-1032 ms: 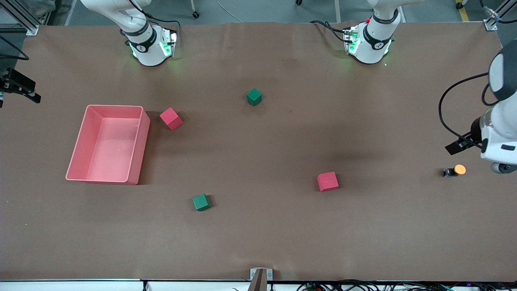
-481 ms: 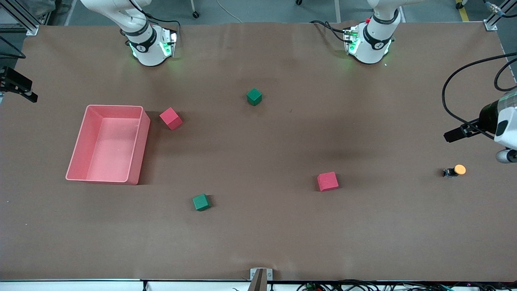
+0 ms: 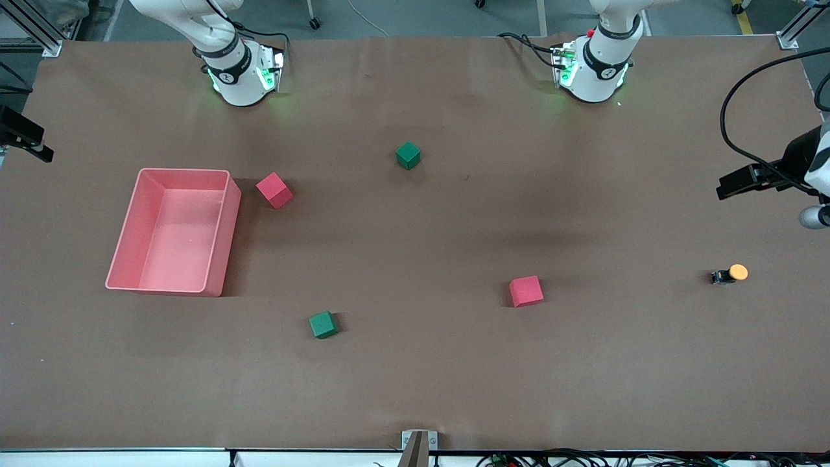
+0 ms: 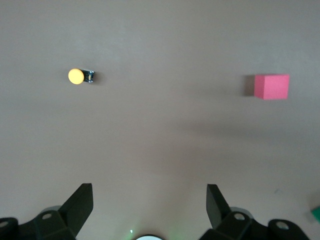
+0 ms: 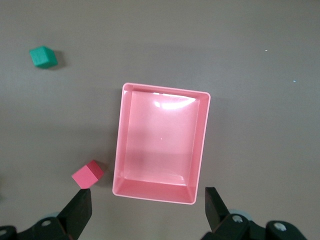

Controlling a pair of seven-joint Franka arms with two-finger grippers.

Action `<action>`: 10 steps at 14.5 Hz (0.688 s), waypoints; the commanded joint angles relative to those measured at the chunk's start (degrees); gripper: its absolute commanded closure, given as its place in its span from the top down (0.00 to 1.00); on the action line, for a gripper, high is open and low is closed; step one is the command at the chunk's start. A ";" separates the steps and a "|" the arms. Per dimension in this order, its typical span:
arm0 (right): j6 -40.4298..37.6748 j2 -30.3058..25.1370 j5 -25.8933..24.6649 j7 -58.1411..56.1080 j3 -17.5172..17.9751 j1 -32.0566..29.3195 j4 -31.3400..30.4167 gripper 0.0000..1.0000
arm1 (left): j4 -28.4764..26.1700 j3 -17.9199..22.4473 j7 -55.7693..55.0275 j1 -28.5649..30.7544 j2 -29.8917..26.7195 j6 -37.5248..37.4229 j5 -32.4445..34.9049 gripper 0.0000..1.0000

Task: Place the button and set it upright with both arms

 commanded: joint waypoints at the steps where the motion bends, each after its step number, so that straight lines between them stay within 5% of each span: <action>1: -3.00 -0.62 0.32 4.07 0.76 0.65 1.58 1.00 | 0.07 -0.44 2.03 -0.06 -0.67 -1.65 -1.92 1.00; 10: -4.33 -0.45 0.41 3.37 0.67 0.74 1.67 1.00 | 1.66 -0.45 1.06 -0.32 -3.13 -1.83 -4.03 1.00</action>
